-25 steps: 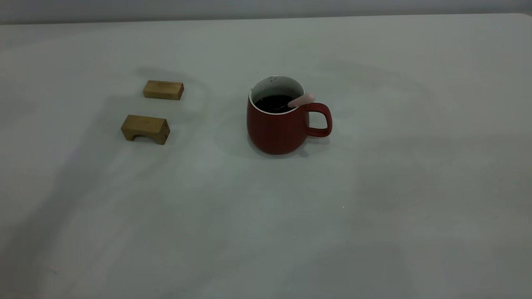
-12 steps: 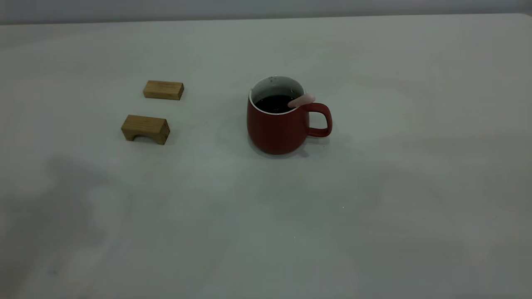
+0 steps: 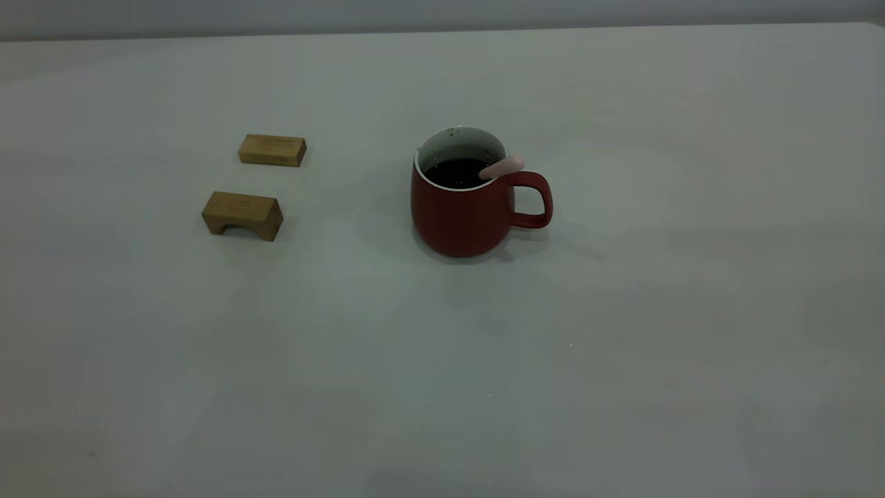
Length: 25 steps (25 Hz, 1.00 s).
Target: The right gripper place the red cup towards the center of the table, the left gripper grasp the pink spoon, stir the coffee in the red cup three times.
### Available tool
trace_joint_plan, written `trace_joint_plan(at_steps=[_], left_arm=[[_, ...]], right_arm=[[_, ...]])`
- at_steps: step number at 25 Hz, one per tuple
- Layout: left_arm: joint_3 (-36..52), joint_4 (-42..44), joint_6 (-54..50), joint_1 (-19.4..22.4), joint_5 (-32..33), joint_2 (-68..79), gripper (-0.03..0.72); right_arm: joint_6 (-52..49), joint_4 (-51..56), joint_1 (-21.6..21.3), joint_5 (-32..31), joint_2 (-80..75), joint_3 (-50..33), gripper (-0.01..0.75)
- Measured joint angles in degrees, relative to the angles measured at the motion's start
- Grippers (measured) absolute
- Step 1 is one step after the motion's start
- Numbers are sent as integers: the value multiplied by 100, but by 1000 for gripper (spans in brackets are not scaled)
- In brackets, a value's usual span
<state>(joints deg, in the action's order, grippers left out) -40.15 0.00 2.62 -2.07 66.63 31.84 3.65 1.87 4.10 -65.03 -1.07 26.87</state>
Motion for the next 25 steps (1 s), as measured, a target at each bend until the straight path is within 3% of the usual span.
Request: trace_joint_plan(at_steps=[5, 13, 25], left_arm=[[597, -32, -4, 438, -55, -1181, 345], [1213, -37, -183, 446, -224, -2600, 345], [1230, -37, -200, 427, -202, -3288, 345]], right_arm=[[0, 0, 0, 0, 0, 0, 583], [0, 0, 0, 0, 0, 0, 583], [0, 0, 0, 0, 0, 0, 583]])
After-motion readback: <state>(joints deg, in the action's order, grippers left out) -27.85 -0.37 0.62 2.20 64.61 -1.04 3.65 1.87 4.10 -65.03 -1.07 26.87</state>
